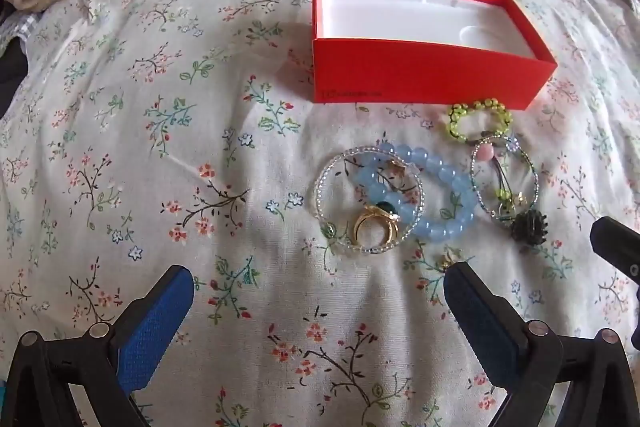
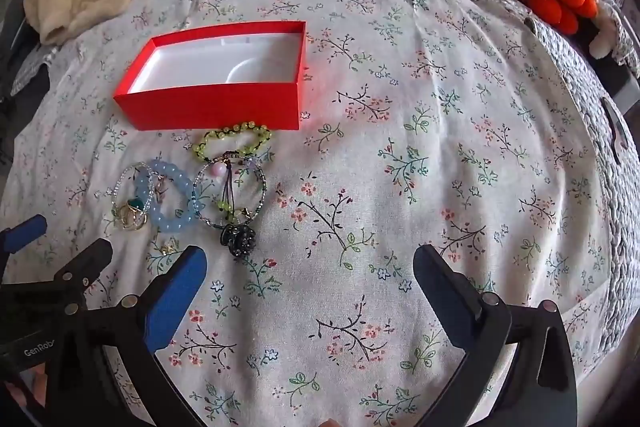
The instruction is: Organize jewelry
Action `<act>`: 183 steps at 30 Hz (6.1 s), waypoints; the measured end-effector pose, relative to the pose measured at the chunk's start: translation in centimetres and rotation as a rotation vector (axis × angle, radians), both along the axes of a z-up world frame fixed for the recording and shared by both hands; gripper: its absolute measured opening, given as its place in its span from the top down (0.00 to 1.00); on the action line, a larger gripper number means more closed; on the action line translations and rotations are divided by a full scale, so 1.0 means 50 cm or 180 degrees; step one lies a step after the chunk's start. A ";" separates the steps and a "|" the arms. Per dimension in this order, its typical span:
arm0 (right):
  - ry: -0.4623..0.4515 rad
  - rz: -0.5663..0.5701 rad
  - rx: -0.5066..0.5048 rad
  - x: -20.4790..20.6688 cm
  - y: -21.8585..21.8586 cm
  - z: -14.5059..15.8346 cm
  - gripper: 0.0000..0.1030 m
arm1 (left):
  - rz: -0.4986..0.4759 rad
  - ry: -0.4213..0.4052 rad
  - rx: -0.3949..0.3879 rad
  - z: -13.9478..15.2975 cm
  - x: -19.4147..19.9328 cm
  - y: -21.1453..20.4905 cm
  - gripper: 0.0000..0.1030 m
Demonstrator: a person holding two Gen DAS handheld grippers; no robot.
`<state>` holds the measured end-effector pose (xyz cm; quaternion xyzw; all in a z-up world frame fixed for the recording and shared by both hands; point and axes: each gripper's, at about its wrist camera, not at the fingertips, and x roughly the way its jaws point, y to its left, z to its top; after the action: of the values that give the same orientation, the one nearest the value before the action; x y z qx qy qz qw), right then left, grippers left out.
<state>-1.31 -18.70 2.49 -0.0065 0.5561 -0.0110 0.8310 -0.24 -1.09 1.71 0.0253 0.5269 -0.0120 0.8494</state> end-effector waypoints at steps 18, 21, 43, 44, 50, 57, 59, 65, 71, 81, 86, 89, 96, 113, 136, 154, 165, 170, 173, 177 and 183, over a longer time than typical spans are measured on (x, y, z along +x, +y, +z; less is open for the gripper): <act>0.0076 0.0053 -0.0012 0.003 0.003 -0.010 0.00 | 0.0050 0.0011 -0.0023 0.010 0.010 0.009 0.00; 0.0077 0.0060 -0.0030 0.004 0.007 -0.011 0.00 | 0.0051 0.0007 -0.0014 0.010 0.009 0.009 0.00; 0.0101 0.0076 -0.0031 0.004 0.013 -0.018 0.00 | 0.0045 0.0014 -0.0003 0.011 0.008 0.013 0.00; 0.0103 0.0074 -0.0031 0.003 0.013 -0.018 0.00 | 0.0045 0.0014 -0.0002 0.010 0.008 0.013 0.00; 0.0120 0.0076 -0.0040 0.004 0.011 -0.020 0.00 | 0.0046 0.0012 -0.0004 0.011 0.007 0.015 0.00; 0.0120 0.0072 -0.0043 0.004 0.012 -0.021 0.00 | 0.0042 0.0012 -0.0003 0.010 0.006 0.018 0.00; 0.0119 0.0070 -0.0042 0.005 0.011 -0.021 0.00 | 0.0043 0.0010 -0.0001 0.011 0.005 0.021 0.00; 0.0119 0.0074 -0.0044 0.005 0.011 -0.021 0.00 | 0.0051 0.0014 -0.0002 0.011 0.006 0.023 0.00; 0.0119 0.0075 -0.0045 0.005 0.012 -0.021 0.00 | 0.0050 0.0014 0.0007 0.012 0.007 0.025 0.00; 0.0122 0.0078 -0.0052 0.005 0.011 -0.022 0.00 | 0.0071 0.0028 0.0004 0.013 0.013 0.033 0.00; 0.0122 0.0112 -0.0076 0.011 0.007 -0.015 0.00 | 0.0083 0.0056 -0.0084 0.020 0.022 0.042 0.00; 0.0104 0.0145 -0.0030 0.019 0.002 0.000 0.00 | 0.0130 0.0084 -0.0222 0.030 0.029 0.057 0.00; 0.0152 0.0245 0.0091 0.047 -0.003 0.006 0.00 | 0.0057 0.0165 -0.0574 0.040 0.064 0.085 0.00; 0.0149 0.0694 0.0833 0.100 -0.004 -0.056 0.00 | -0.1136 -0.0120 -0.0866 -0.032 0.103 0.056 0.05; -0.0163 0.1402 0.0067 0.102 0.100 -0.132 0.11 | -0.1406 -0.0250 -0.0465 -0.080 0.104 0.007 0.09; -0.0201 0.1346 0.0148 0.090 0.075 -0.116 0.43 | -0.1785 -0.0264 -0.0148 -0.083 0.067 0.000 0.25; -0.0196 0.1321 0.0152 0.083 0.069 -0.107 0.43 | -0.1855 -0.0297 -0.0069 -0.087 0.067 -0.005 0.29; -0.0219 0.1312 0.0152 0.083 0.066 -0.100 0.43 | -0.1957 -0.0332 -0.0021 -0.081 0.056 -0.012 0.46; -0.0222 0.1297 0.0147 0.083 0.063 -0.097 0.43 | -0.1978 -0.0343 -0.0004 -0.078 0.051 -0.013 0.48; -0.0238 0.1295 0.0156 0.084 0.060 -0.090 0.43 | -0.1948 -0.0350 -0.0026 -0.072 0.051 -0.008 0.48; -0.0284 0.1290 0.0175 0.082 0.053 -0.076 0.43 | -0.1894 -0.0440 -0.0157 -0.043 0.052 0.001 0.48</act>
<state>2.78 -16.03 -1.29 -0.0951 0.5062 0.1713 0.8399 2.33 -1.05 -0.42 0.1587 0.4369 -0.2713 0.8428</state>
